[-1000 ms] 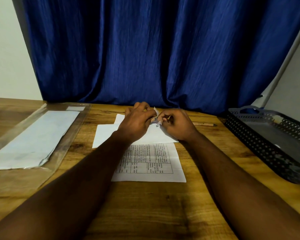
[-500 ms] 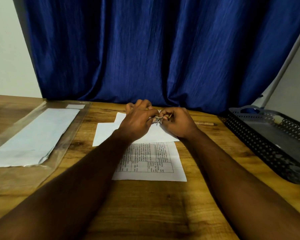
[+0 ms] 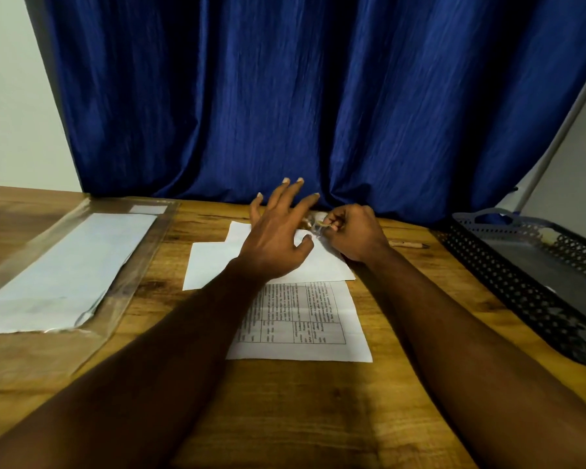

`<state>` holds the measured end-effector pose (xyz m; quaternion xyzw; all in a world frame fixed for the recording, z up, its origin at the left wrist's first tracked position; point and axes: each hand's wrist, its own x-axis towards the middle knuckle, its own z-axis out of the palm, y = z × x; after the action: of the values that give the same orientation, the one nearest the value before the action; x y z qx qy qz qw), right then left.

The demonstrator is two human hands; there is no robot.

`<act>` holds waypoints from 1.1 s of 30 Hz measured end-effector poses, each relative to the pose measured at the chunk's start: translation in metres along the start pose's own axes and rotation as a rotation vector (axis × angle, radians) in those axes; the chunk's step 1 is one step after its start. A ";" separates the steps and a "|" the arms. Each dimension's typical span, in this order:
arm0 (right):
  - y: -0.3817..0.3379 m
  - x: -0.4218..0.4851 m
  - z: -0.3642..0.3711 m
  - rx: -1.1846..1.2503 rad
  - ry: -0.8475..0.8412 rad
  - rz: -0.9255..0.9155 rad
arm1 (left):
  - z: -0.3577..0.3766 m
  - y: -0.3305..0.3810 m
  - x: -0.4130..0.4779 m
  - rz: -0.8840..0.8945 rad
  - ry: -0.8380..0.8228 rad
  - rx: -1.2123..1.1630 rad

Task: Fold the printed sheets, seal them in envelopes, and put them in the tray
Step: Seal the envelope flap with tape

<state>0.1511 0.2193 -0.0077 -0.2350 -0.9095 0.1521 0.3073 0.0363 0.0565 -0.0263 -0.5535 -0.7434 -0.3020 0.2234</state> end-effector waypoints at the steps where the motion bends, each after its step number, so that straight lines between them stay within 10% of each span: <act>1: 0.005 0.006 -0.001 -0.023 0.012 0.044 | -0.001 0.002 0.000 -0.013 -0.007 0.012; 20: 0.033 0.042 -0.008 -0.105 -0.040 0.308 | 0.008 0.000 0.002 -0.158 -0.417 0.017; 33: -0.014 -0.019 -0.009 0.697 -0.091 0.384 | 0.005 0.001 0.008 -0.186 -0.411 0.016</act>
<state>0.1655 0.1988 -0.0045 -0.2756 -0.7557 0.5163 0.2938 0.0354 0.0652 -0.0243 -0.5307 -0.8234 -0.1964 0.0426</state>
